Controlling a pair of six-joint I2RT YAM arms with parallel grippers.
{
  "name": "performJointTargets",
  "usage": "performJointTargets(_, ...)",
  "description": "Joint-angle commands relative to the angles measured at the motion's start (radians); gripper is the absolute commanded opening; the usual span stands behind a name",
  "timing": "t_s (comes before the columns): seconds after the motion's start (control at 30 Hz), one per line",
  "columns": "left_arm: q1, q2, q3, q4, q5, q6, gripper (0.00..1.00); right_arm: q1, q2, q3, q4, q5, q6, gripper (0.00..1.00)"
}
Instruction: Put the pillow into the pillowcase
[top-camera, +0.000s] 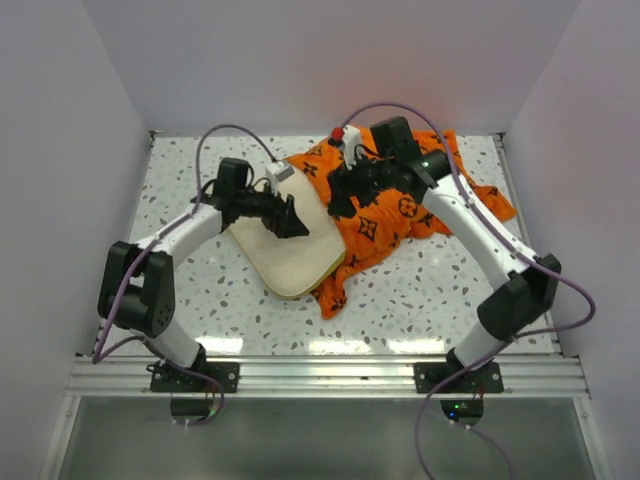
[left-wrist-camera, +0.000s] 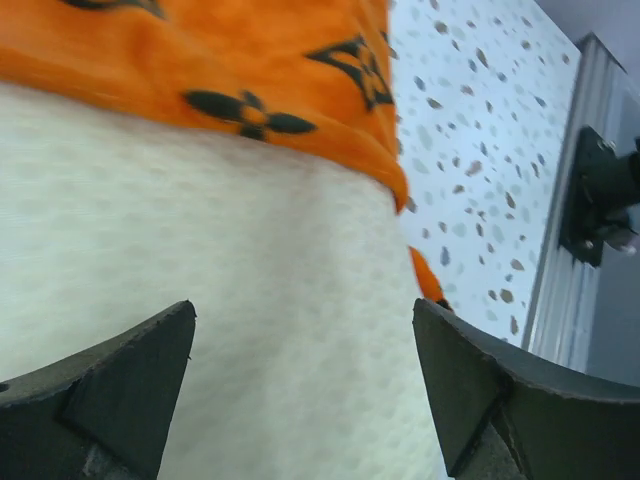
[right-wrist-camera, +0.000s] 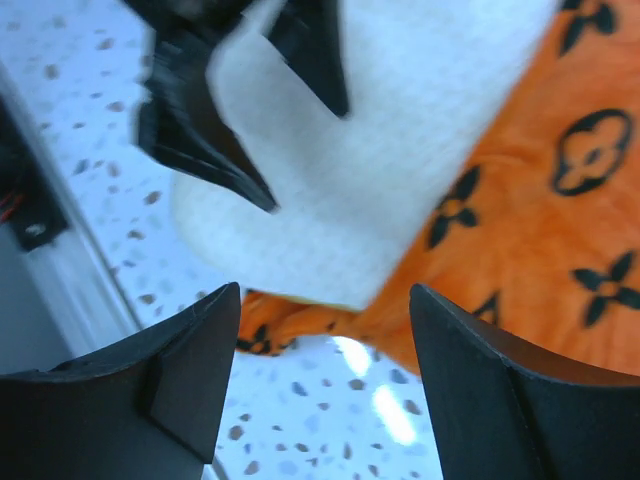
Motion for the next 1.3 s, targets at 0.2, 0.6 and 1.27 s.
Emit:
performJointTargets(0.2,0.283,0.035,0.188,-0.114,-0.234,0.154,0.96,0.051,0.639,0.632,0.034,0.469,0.017,0.72)
performJointTargets(0.6,0.311,0.15,0.198,0.004,-0.285,0.122,0.98,0.085,0.761,0.584,0.476,0.71,0.069,0.67)
performJointTargets(1.27,0.311,0.253,0.21,0.073,-0.297,0.015,1.0,0.079,1.065,0.823,0.535,0.629,0.038,0.26)
